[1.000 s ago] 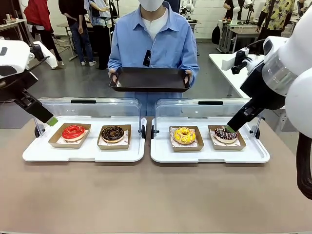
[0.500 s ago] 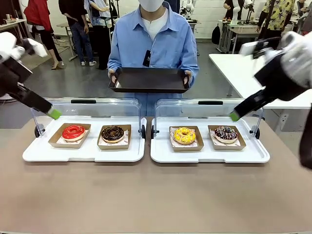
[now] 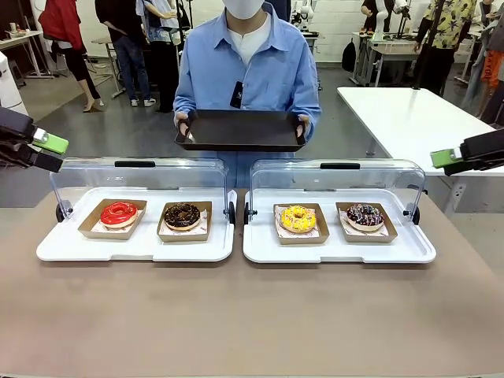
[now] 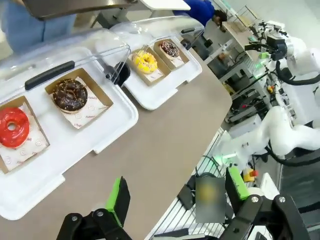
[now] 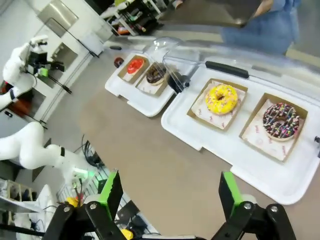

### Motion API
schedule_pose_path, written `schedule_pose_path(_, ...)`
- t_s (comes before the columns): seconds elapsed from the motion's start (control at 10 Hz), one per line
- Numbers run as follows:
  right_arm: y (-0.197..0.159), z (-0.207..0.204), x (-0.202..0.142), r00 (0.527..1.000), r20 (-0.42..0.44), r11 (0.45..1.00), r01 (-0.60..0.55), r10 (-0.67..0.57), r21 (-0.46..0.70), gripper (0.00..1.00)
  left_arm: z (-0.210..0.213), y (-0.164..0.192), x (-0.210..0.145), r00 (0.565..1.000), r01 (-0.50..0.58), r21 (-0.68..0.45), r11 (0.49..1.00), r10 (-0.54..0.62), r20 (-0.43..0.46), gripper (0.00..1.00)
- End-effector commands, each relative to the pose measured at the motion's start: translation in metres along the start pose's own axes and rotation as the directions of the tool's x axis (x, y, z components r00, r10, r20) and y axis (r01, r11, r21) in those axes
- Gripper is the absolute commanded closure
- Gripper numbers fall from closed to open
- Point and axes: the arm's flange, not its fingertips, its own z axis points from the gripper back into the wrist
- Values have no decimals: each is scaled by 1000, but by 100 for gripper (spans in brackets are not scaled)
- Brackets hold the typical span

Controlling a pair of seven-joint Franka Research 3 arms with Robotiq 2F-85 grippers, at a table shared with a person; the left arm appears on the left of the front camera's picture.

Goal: Provide the desired donut to the person.
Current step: Pick up and lift the Paper togo box containing the Donut pointed at by the person.

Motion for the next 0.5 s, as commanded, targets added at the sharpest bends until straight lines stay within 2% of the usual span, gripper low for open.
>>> schedule_pose_path(0.0, 18, 8, -17, 991, -19, 991, -134, 134, -19, 0, 18, 3, 4, 989, 147, 20, 989, -146, -20, 0)
schedule_pose_path(0.3, 3, 38, -27, 967, -1, 967, -254, 254, 28, 0, 63, 27, -6, 961, 276, -79, 958, -275, 29, 0)
schedule_pose_path(0.4, -3, 44, -31, 954, -13, 954, -297, 298, 47, 0, 74, 35, -7, 944, 330, -87, 940, -329, 19, 0)
